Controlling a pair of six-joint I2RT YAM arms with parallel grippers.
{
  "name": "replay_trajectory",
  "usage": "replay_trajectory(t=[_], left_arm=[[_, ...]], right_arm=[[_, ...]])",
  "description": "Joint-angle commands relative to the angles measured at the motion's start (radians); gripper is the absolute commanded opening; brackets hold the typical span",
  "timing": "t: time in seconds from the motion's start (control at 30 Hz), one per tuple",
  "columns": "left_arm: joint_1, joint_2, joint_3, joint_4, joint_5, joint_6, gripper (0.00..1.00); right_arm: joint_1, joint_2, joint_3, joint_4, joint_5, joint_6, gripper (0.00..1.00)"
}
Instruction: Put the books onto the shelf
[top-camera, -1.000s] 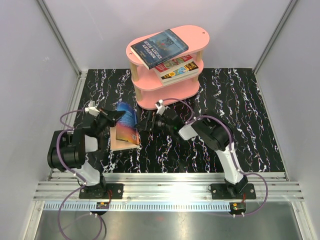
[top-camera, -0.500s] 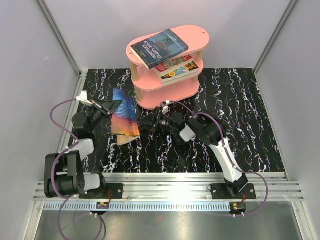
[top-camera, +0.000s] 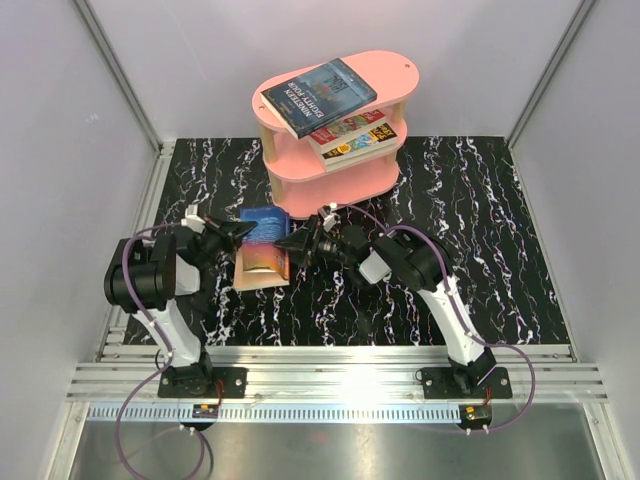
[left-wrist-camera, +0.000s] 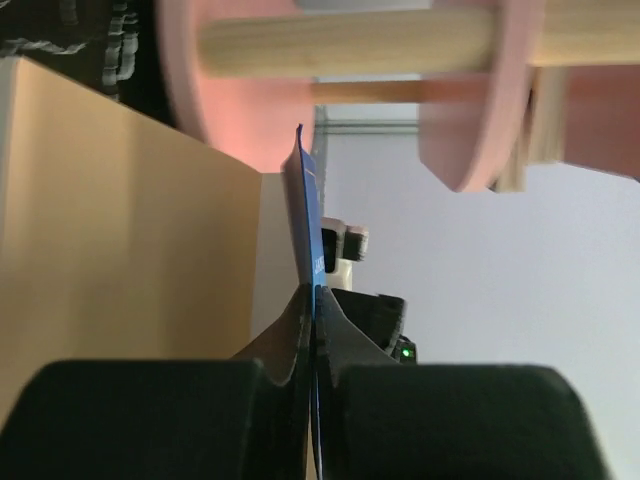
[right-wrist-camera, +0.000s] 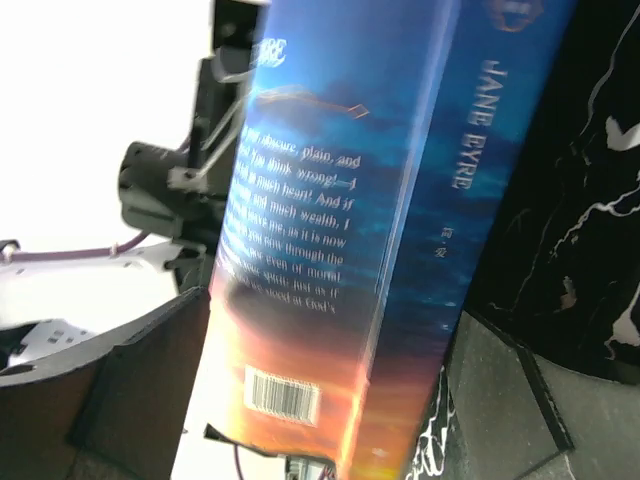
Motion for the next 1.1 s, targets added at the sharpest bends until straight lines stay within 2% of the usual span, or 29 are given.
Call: replay_trajectory(t=[0.0,0.23,0.3,0.33,0.47,0.5,0.57,0.6,0.63,0.7,0.73,0.8,0.93,1.07], left_arm=[[-0.016,0.001,0.077,0.430,0.064,0.011,0.00],[-0.031,0.014,0.087,0.429,0.099,0.014,0.00],[-0.014,0.065,0.070,0.429,0.103,0.020,0.02],[-0.004,0.135,0.058,0.430,0.106,0.020,0.25],[0.046,0.284,0.047,0.429,0.116,-0.007,0.72],[0.067,0.307,0.047,0.429,0.119,-0.018,0.76],[0.081,0.326,0.047,0.429,0.130,-0.018,0.82],[0.085,0.334,0.050,0.429,0.133,-0.015,0.86],[0.089,0.334,0.048,0.429,0.139,-0.012,0.92],[0.090,0.323,0.048,0.429,0.141,-0.004,0.99],[0.089,0.314,0.048,0.429,0.148,0.000,0.99],[0.090,0.289,0.042,0.427,0.149,0.022,0.99],[0.093,0.202,0.015,0.427,0.152,0.068,0.99],[0.107,0.050,-0.059,0.427,0.116,0.131,0.99]], right_arm=[[0.010,0.043,0.012,0.190,-0.040,0.010,1.00],[0.010,0.077,0.051,0.188,-0.066,0.025,1.00],[0.010,0.094,0.066,0.188,-0.071,0.031,0.92],[0.012,0.100,0.069,0.188,-0.073,0.034,0.90],[0.012,0.117,0.080,0.188,-0.069,0.036,0.68],[0.012,0.123,0.081,0.188,-0.066,0.037,0.61],[0.012,0.128,0.086,0.187,-0.069,0.036,0.55],[0.010,0.131,0.089,0.187,-0.068,0.037,0.45],[0.010,0.138,0.092,0.187,-0.066,0.039,0.39],[0.012,0.151,0.107,0.187,-0.068,0.045,0.25],[0.012,0.154,0.113,0.187,-0.072,0.047,0.13],[0.012,0.148,0.123,0.185,-0.074,0.048,0.00],[0.009,0.056,0.075,0.117,-0.065,-0.022,0.00],[0.009,-0.142,-0.044,-0.069,-0.062,-0.192,0.00]])
